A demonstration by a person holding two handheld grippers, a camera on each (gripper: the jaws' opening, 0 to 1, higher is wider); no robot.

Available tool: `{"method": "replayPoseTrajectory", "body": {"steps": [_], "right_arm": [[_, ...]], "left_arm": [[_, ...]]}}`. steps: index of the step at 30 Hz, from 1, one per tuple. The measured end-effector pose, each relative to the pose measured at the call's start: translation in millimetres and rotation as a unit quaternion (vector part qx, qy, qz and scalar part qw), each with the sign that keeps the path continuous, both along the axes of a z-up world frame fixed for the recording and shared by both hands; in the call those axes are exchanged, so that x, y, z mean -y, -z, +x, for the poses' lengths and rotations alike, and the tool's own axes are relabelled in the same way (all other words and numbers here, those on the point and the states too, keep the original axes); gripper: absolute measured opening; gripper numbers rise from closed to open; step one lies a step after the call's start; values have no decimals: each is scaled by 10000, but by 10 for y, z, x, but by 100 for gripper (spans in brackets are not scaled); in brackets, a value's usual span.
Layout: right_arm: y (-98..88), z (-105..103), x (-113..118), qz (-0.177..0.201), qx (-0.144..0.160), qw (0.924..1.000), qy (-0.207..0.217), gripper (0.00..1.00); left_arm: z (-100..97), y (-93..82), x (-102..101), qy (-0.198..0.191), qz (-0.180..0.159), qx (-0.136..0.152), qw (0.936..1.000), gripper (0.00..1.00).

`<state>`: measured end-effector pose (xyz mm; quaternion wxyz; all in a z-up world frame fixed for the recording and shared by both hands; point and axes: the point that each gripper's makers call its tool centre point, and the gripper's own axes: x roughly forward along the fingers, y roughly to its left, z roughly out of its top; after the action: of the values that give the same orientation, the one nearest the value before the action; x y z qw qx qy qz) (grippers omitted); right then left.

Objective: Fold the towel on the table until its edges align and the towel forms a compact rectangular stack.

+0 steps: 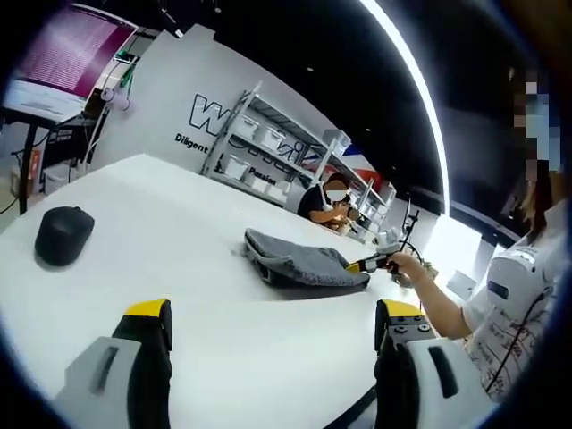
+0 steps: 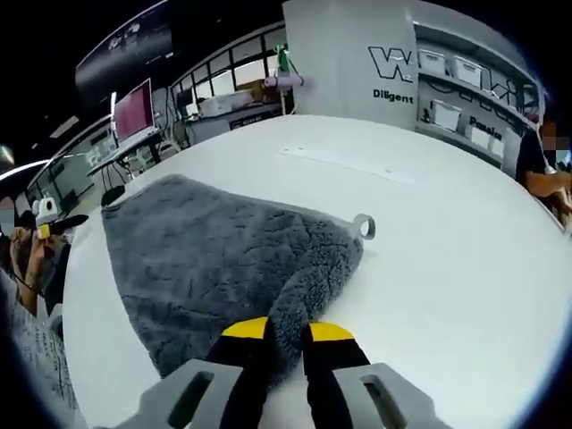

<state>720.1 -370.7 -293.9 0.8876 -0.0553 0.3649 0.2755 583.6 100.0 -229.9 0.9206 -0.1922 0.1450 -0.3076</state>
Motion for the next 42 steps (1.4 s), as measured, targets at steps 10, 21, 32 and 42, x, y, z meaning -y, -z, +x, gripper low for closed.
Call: {"method": "replayPoseTrajectory", "body": {"steps": [10, 21, 32, 42], "right_arm": [[15, -26, 182, 61, -76, 9999, -29, 15], [14, -85, 351, 29, -89, 9999, 73, 15], [22, -91, 486, -24, -128, 9999, 114, 15], [21, -95, 605, -150, -124, 9998, 104, 16]], "left_arm": [[2, -19, 36, 5, 12, 24, 10000, 99], [8, -54, 62, 32, 1, 66, 10000, 99], [11, -107, 99, 74, -77, 125, 9999, 99], [-7, -117, 90, 61, -55, 126, 9999, 99]]}}
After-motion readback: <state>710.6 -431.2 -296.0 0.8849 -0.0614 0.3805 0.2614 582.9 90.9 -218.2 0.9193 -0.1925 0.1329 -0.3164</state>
